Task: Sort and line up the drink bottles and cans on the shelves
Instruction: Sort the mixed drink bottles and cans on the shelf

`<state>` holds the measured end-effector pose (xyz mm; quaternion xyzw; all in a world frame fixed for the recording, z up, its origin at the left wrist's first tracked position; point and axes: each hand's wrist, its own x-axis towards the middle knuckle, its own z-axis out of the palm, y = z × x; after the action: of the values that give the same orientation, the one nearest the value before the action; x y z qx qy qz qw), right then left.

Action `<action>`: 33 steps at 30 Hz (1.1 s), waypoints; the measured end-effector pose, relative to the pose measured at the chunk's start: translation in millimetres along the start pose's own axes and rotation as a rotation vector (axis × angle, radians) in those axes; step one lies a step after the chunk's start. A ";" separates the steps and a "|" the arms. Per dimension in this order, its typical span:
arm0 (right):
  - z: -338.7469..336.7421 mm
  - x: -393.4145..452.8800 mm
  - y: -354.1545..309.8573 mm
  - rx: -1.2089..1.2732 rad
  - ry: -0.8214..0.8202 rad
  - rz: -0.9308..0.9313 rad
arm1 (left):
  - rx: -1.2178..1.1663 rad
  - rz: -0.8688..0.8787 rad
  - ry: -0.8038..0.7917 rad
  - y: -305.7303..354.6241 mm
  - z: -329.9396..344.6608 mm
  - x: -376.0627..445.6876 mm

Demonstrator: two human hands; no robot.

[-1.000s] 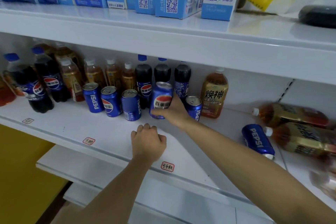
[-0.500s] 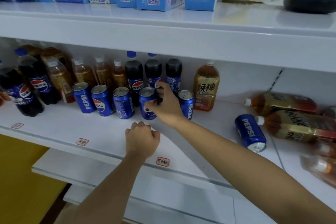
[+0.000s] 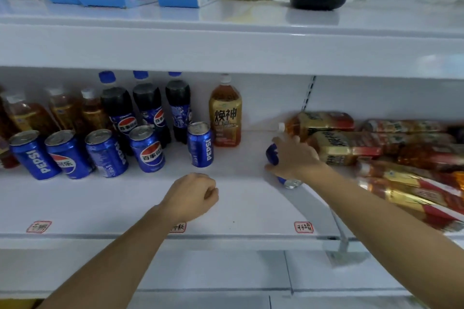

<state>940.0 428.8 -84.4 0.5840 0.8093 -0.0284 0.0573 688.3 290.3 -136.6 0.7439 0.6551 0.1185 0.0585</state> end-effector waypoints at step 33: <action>-36.6 51.6 24.4 0.026 0.131 -0.046 | 0.071 -0.300 0.023 37.5 24.6 26.3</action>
<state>944.9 489.3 -54.0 0.5665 0.8240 -0.0021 -0.0040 733.5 312.8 -148.6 0.6380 0.7632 0.0938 0.0418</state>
